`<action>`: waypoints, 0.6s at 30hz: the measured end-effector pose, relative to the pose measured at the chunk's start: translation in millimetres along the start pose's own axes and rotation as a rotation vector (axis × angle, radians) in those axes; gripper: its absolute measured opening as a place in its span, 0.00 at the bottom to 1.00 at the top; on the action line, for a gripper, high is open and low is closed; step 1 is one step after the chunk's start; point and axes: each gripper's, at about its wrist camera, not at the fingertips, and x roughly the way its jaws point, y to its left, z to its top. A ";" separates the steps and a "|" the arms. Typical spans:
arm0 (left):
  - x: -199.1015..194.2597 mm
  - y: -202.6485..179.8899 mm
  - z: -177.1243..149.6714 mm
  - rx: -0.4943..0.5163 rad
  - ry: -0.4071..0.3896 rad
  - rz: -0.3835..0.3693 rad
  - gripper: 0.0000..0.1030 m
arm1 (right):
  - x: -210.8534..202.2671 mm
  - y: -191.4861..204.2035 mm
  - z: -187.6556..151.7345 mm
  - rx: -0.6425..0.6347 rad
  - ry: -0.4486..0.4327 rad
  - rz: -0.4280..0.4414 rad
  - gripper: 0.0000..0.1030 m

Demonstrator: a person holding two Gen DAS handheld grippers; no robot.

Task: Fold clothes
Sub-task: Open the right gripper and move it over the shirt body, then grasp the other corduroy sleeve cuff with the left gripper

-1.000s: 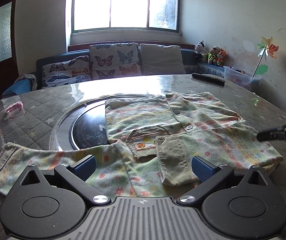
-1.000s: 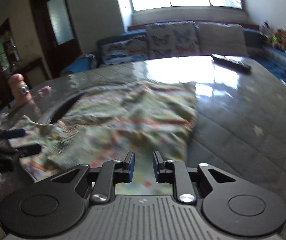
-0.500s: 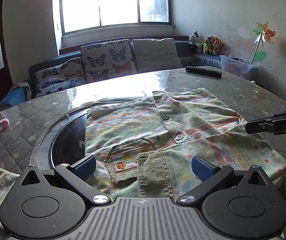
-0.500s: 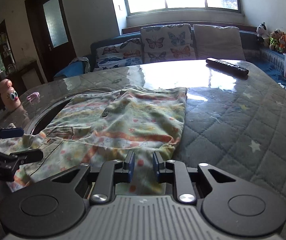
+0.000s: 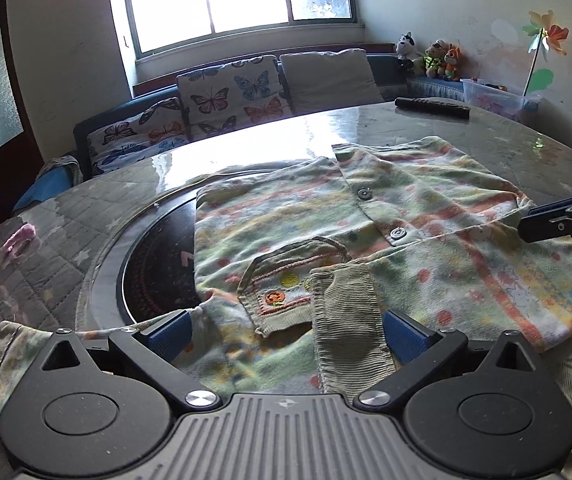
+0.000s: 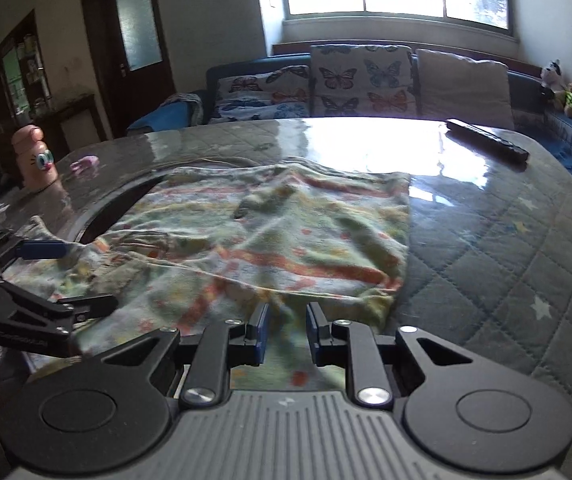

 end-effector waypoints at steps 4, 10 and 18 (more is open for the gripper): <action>-4.0 1.6 -1.2 -0.004 -0.003 0.005 1.00 | 2.2 29.4 0.4 -0.067 -0.001 0.063 0.20; -13.1 11.5 -4.2 -0.033 -0.008 0.009 1.00 | 11.9 62.7 -6.9 -0.162 0.017 0.109 0.20; -31.9 43.0 -18.4 -0.108 -0.011 0.062 1.00 | 6.4 81.8 -6.5 -0.246 -0.006 0.100 0.21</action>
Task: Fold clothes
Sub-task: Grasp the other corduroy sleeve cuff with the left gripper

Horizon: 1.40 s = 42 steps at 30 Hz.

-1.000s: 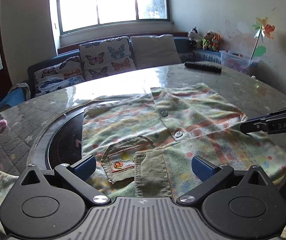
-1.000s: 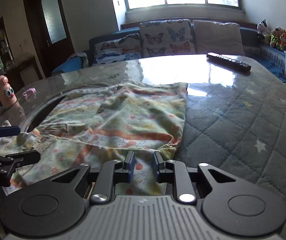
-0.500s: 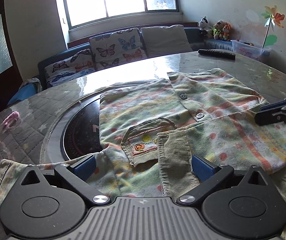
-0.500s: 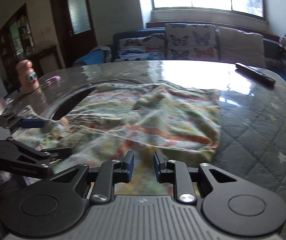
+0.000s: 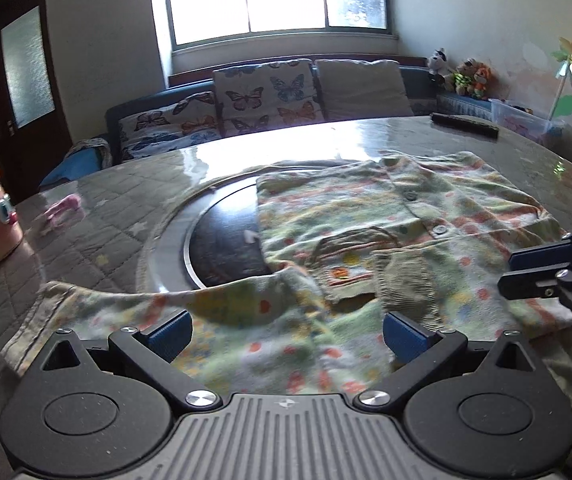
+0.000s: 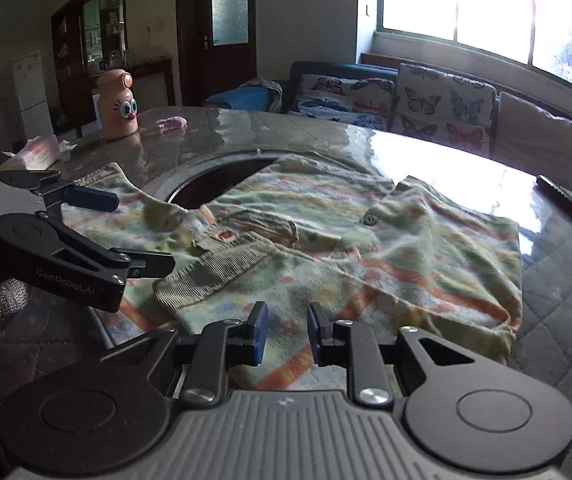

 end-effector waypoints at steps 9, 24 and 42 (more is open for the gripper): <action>-13.2 61.2 -12.2 -0.134 -0.003 0.150 0.98 | 9.8 7.1 0.2 -0.002 0.027 0.026 0.26; -2.1 171.3 -28.4 -0.429 0.054 0.373 0.64 | 10.0 4.6 -1.9 0.014 0.031 0.028 0.26; -43.1 118.7 7.9 -0.374 -0.103 0.079 0.09 | -5.9 -9.2 -5.6 0.110 -0.011 0.009 0.27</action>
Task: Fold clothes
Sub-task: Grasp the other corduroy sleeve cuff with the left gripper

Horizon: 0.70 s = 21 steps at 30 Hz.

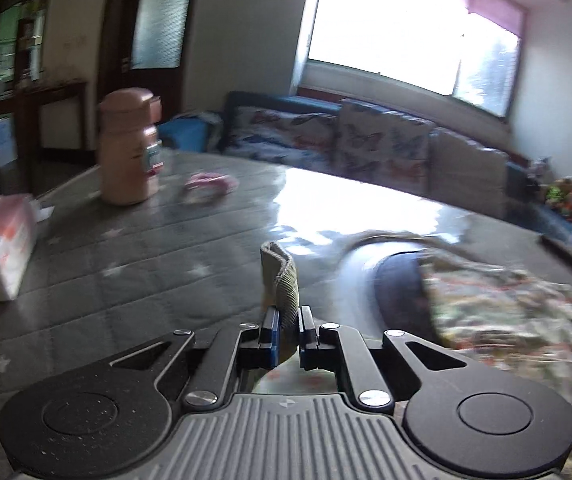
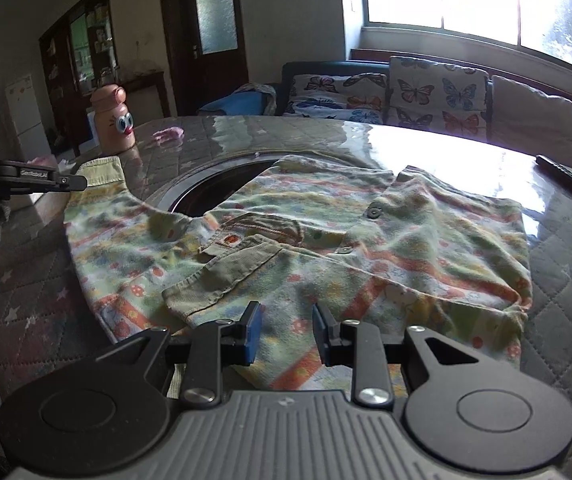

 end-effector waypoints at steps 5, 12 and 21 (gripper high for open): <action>-15.8 -61.2 4.7 0.040 -0.012 -0.223 0.09 | -12.4 -14.5 -3.6 0.051 -0.025 -0.022 0.27; -15.1 -139.3 -8.0 0.131 0.027 -0.436 0.09 | -29.0 -37.1 -9.1 0.117 -0.054 -0.068 0.27; 11.3 -189.0 -41.4 0.241 0.153 -0.538 0.11 | -36.9 -57.3 -7.1 0.186 -0.082 -0.098 0.27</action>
